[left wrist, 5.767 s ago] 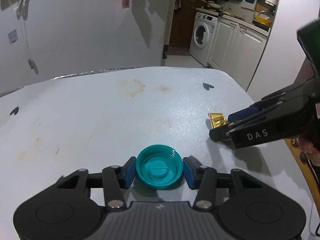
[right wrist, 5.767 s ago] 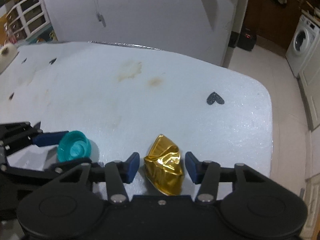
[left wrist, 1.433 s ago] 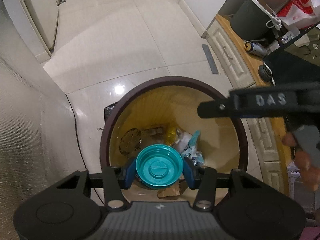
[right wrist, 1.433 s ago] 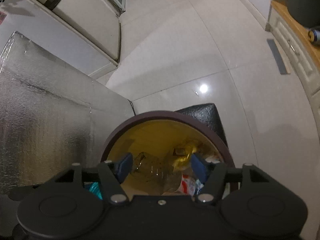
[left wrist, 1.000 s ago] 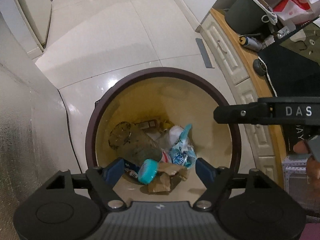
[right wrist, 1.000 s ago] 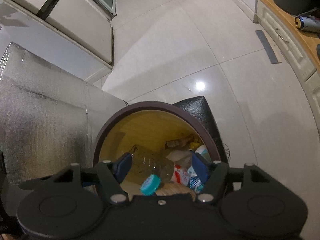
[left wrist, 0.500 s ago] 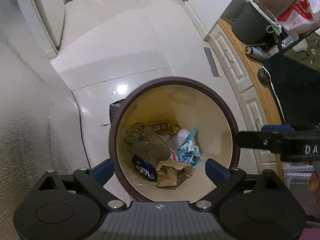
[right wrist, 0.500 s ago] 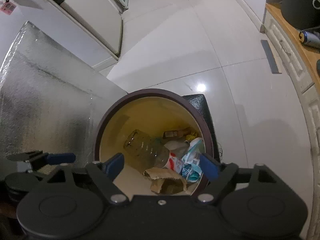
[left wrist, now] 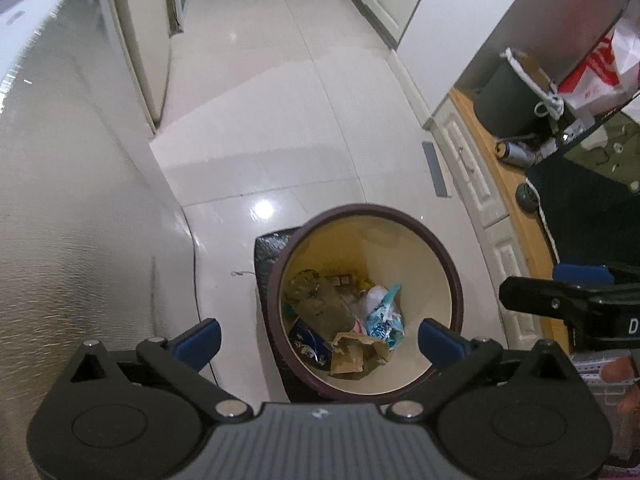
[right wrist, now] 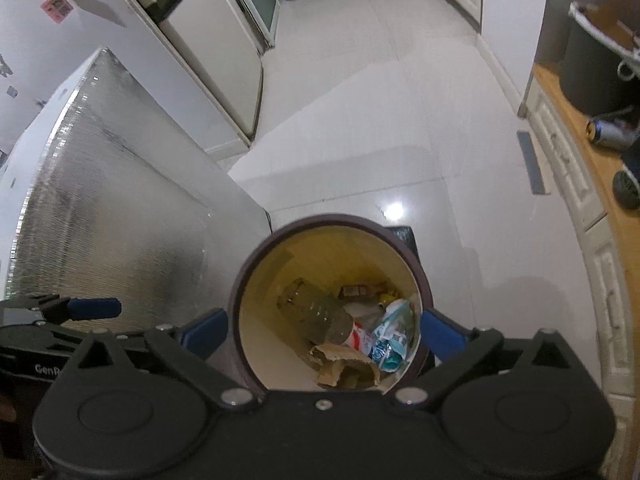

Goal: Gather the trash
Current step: 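Withdraw both open tools upward from the bin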

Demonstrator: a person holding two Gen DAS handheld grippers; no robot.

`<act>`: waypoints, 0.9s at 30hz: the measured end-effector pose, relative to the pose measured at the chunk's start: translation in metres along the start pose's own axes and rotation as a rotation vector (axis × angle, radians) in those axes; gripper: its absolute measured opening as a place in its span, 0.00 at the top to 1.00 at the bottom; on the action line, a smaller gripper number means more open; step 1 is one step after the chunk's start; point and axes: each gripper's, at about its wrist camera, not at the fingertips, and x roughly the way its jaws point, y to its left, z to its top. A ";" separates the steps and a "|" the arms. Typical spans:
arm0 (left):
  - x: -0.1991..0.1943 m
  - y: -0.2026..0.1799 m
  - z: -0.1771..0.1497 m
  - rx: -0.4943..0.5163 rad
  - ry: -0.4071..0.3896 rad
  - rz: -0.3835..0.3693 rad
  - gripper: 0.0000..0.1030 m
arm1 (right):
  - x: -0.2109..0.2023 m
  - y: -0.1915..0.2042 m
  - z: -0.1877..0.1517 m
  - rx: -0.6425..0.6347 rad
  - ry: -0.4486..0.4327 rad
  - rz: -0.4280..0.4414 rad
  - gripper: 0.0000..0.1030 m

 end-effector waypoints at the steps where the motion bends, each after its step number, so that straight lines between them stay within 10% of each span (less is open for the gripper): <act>1: -0.011 0.002 -0.001 -0.002 -0.014 -0.001 0.00 | -0.007 0.004 0.000 -0.004 -0.009 -0.002 0.00; 27: -0.259 0.058 -0.092 0.009 -0.313 0.052 0.00 | -0.207 0.167 -0.079 -0.080 -0.308 -0.072 0.00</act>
